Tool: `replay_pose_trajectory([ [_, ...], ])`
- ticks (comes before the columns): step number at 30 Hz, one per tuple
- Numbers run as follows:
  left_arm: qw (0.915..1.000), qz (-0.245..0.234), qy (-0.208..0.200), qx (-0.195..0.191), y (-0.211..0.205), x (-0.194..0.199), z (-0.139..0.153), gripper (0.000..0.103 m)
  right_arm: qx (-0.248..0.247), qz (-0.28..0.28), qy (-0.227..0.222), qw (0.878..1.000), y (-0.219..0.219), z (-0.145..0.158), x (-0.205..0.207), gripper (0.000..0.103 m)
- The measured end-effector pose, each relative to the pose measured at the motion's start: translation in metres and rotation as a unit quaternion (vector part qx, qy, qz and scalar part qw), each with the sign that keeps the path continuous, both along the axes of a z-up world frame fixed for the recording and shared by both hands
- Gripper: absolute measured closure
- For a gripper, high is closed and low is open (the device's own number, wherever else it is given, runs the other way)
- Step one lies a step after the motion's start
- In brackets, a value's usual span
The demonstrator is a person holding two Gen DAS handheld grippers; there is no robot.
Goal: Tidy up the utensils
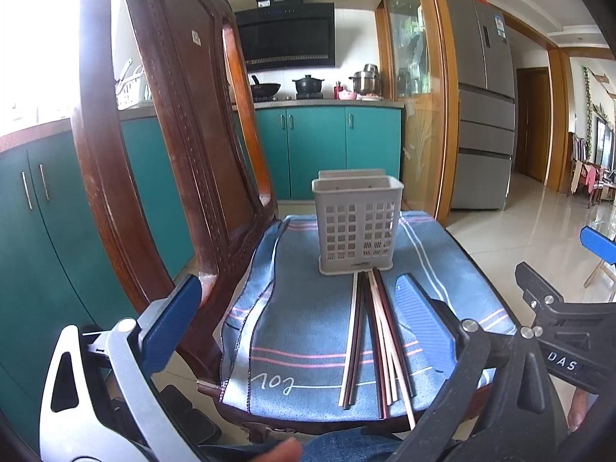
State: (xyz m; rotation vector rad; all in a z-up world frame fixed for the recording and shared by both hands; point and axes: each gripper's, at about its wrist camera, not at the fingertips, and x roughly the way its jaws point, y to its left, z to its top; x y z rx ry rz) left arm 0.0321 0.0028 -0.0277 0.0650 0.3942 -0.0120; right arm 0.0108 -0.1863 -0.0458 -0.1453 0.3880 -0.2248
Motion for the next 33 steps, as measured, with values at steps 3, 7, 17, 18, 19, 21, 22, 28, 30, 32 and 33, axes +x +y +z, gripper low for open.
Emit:
replay_pose_trajectory([
  [3,0.9999,-0.006,0.014,0.001,0.001,0.009,-0.005,0.003,-0.019,-0.008,0.02,1.0,0.005,-0.009,0.01,0.003],
  [7,0.9991,-0.023,0.035,-0.011,0.002,0.019,-0.015,0.003,-0.006,0.002,0.055,0.998,0.001,-0.022,0.023,0.004],
  [17,0.989,-0.095,0.105,-0.043,-0.016,0.101,0.002,0.039,0.099,-0.04,0.147,0.983,-0.047,-0.053,0.061,0.051],
  [18,0.9863,-0.107,0.117,-0.045,-0.022,0.112,0.0,0.039,0.101,-0.046,0.151,0.982,-0.052,-0.055,0.062,0.051],
  [19,0.9835,-0.119,0.128,-0.045,-0.028,0.122,-0.003,0.04,0.098,-0.053,0.154,0.982,-0.055,-0.058,0.064,0.051],
  [21,0.9783,-0.141,0.144,-0.045,-0.039,0.14,-0.011,0.044,0.094,-0.057,0.164,0.98,-0.057,-0.062,0.068,0.051],
  [22,0.9757,-0.156,0.144,-0.053,-0.041,0.147,-0.016,0.044,0.095,-0.055,0.168,0.98,-0.057,-0.064,0.071,0.051],
  [28,0.9765,-0.127,0.155,-0.079,-0.02,0.163,-0.043,0.044,0.171,0.037,0.218,0.96,-0.037,-0.079,0.108,0.051],
  [30,0.9764,-0.119,0.153,-0.095,-0.01,0.165,-0.045,0.043,0.187,0.072,0.238,0.95,-0.019,-0.083,0.123,0.051],
  [32,0.9765,-0.113,0.155,-0.098,-0.005,0.167,-0.045,0.043,0.186,0.1,0.259,0.942,0.0,-0.088,0.136,0.051],
  [33,0.9766,-0.111,0.158,-0.095,-0.004,0.17,-0.046,0.043,0.181,0.109,0.269,0.94,0.009,-0.091,0.143,0.051],
])
